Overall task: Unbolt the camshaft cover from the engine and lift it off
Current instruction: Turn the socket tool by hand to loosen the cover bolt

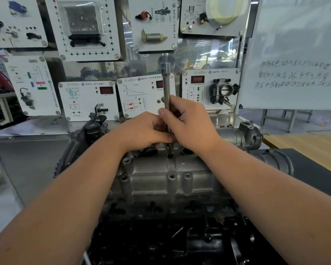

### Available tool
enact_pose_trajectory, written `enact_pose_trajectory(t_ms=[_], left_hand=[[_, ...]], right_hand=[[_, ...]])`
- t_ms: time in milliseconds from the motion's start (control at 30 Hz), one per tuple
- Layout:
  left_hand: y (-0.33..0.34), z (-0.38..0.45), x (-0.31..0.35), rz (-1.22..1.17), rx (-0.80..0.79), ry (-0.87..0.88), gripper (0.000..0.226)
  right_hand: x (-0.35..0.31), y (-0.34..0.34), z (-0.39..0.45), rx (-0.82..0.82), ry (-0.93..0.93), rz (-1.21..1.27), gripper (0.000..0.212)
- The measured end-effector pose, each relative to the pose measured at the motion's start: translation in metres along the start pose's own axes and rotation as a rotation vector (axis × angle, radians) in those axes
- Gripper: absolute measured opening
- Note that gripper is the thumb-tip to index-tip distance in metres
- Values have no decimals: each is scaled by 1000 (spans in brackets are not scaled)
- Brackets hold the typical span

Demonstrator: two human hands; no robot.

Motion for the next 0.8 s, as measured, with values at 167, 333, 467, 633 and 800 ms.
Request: enact_pose_trajectory(t_ms=[167, 333, 467, 633, 800], left_hand=[[1, -1, 2, 8, -1, 21, 12], [1, 0, 3, 1, -5, 39, 16], [2, 0, 0, -60, -14, 25, 22], [1, -2, 4, -57, -19, 53, 16], [1, -2, 6, -17, 10, 45, 46]], right_hand=[[1, 0, 0, 30, -24, -17, 20], [0, -2, 0, 89, 14, 10, 22], [1, -1, 1, 28, -5, -19, 19], [1, 0, 0, 14, -9, -5, 24], [1, -2, 0, 97, 31, 23, 25]])
Point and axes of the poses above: each hand's wrist, its own z-axis towards the middle knuckle, its own y-axis out of the palm, x = y × z, the point moved 2 cm from there along z, towards the middle knuckle, and after that the axes turned 1 degree about -y, right-handed, at the moved point
